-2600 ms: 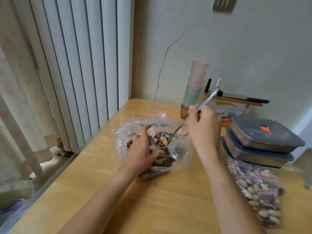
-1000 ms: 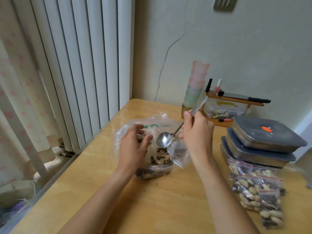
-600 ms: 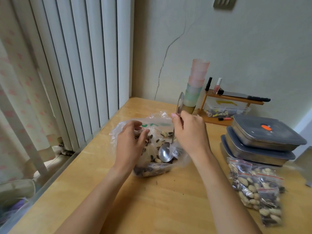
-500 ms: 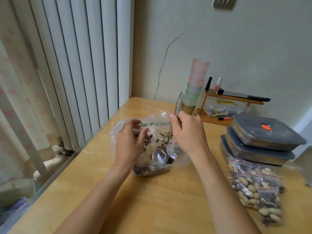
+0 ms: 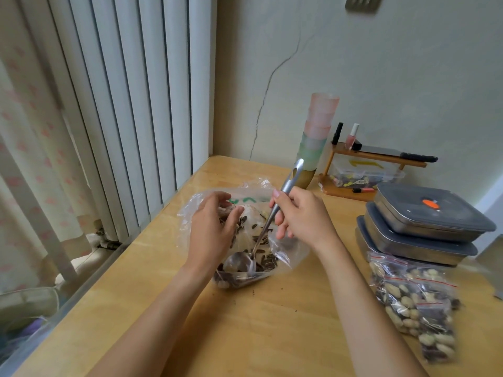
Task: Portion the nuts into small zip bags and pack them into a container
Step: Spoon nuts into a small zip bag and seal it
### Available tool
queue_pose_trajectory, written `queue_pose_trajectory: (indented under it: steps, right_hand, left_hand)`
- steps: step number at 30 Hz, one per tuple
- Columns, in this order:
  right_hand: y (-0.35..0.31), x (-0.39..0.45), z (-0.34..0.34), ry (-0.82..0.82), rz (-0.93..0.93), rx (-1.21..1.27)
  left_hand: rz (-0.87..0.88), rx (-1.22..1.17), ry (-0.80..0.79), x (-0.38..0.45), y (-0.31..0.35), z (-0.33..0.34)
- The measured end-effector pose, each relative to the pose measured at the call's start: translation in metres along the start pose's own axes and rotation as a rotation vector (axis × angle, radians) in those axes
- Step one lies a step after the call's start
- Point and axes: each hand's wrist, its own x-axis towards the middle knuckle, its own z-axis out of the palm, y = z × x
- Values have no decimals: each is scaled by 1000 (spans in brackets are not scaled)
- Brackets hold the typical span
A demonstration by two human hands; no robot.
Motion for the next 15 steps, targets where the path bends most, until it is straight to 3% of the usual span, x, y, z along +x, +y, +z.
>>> queue_pose_trajectory:
  steps: [6,15]
  right_hand:
    - [4,-1,0,-44,142,43]
    - [12,7,-22,327,207,-71]
  left_hand:
    - [1,-7,-11,0,-4,2]
    - [-9,-34,-30,1,-6,3]
